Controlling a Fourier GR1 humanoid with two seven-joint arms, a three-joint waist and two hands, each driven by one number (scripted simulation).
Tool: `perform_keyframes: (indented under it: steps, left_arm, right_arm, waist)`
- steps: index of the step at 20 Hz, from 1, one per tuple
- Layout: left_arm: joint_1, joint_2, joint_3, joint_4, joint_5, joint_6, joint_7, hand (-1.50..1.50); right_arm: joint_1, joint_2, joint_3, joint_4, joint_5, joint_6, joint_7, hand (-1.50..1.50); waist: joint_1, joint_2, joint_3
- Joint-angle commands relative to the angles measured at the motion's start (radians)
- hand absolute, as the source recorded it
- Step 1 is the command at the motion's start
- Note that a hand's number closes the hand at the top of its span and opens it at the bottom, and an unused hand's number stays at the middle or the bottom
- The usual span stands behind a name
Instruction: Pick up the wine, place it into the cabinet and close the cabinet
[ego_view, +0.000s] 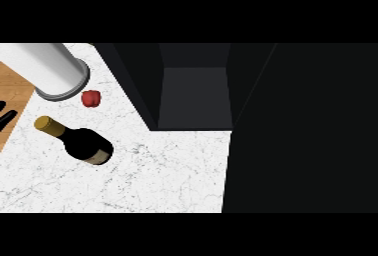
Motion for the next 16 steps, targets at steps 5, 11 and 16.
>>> perform_keyframes:
  steps: [5,11,16]
  left_arm:
    - [-0.119,-0.021,-0.045,0.206,-0.138,-0.053,-0.059,-1.5]
    - [-0.079,-0.066,0.001,0.31,-0.288,-0.15,-0.237,-1.5]
    - [-0.129,-0.079,-0.015,0.429,-0.398,-0.155,-0.338,-1.5]
  right_arm:
    - [-0.01,-0.001,-0.013,-0.116,-0.082,-0.009,0.074,-1.5]
    - [-0.006,-0.002,-0.004,-0.19,-0.093,-0.027,0.143,-1.5]
    - [-0.019,0.04,0.059,-0.108,0.003,-0.034,0.068,-1.5]
  waist:
    - [-0.002,0.001,0.0]
    - [-0.003,0.0,0.0]
    - [0.002,0.0,0.0]
